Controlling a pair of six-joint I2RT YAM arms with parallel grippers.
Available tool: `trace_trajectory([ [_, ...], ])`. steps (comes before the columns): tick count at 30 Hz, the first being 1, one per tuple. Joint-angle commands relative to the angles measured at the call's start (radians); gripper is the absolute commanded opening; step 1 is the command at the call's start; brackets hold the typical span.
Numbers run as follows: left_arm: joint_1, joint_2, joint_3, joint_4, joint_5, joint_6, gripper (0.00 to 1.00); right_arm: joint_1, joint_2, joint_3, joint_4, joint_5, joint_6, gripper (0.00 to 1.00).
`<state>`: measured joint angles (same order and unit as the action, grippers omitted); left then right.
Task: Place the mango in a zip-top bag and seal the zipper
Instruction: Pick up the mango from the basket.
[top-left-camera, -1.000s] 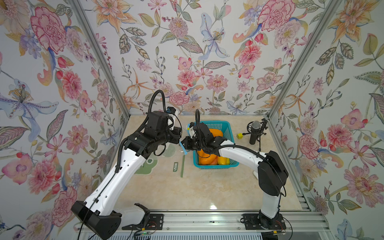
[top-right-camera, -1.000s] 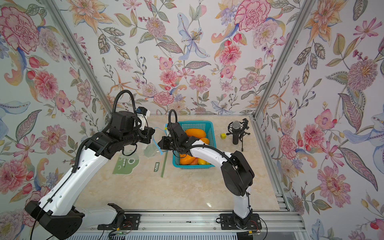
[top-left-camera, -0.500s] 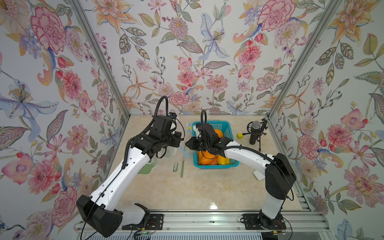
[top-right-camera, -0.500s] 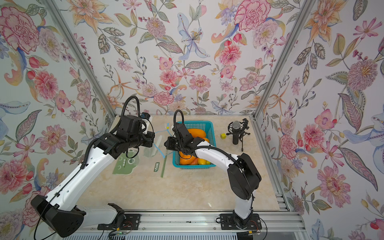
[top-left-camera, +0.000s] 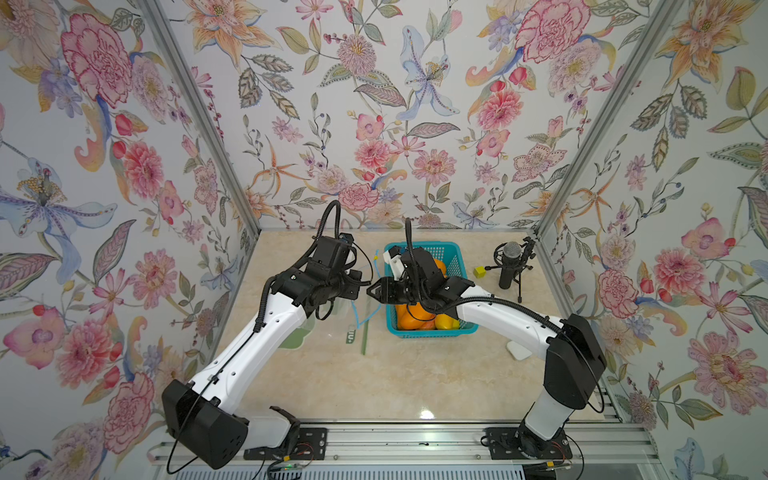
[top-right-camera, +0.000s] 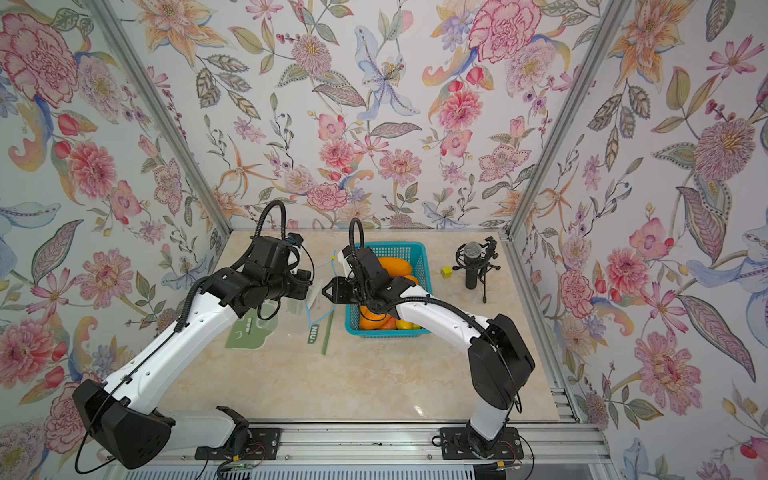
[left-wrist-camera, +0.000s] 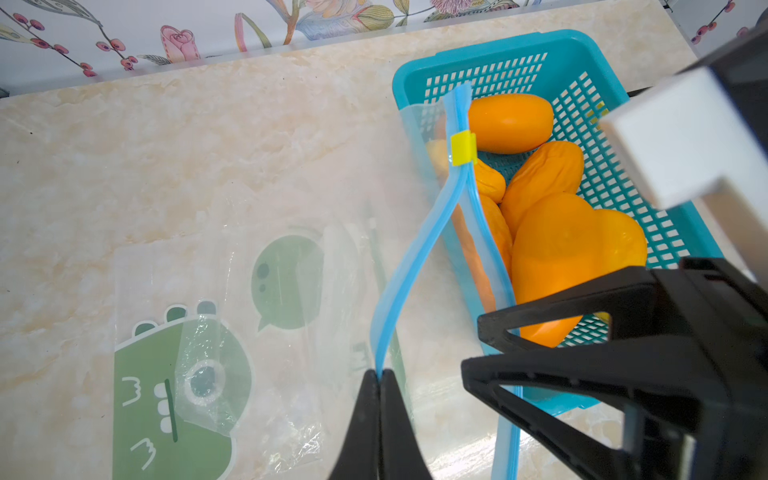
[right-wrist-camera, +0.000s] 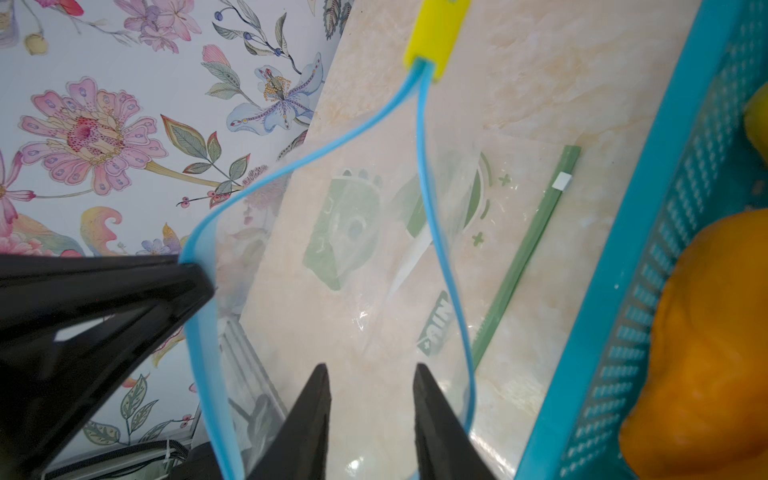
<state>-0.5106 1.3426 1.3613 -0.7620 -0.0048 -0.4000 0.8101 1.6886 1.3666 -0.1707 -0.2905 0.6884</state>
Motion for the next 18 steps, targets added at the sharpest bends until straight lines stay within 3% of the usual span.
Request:
trace_trajectory([
  [1,0.003,0.014,0.018,-0.007,-0.019,-0.006,0.0,-0.039,-0.087,-0.043,-0.029,-0.001,-0.01,0.37],
  [10,0.002,0.014,0.028,-0.016,-0.011,-0.008,0.0,-0.219,-0.173,-0.095,-0.276,0.109,0.021,0.52],
  [13,0.001,0.018,0.026,-0.013,-0.008,-0.011,0.0,-0.267,-0.158,-0.091,-0.333,0.121,0.005,0.66],
  [18,0.001,0.015,0.025,-0.008,-0.009,-0.012,0.0,-0.292,-0.118,-0.099,-0.374,0.12,0.0,0.64],
])
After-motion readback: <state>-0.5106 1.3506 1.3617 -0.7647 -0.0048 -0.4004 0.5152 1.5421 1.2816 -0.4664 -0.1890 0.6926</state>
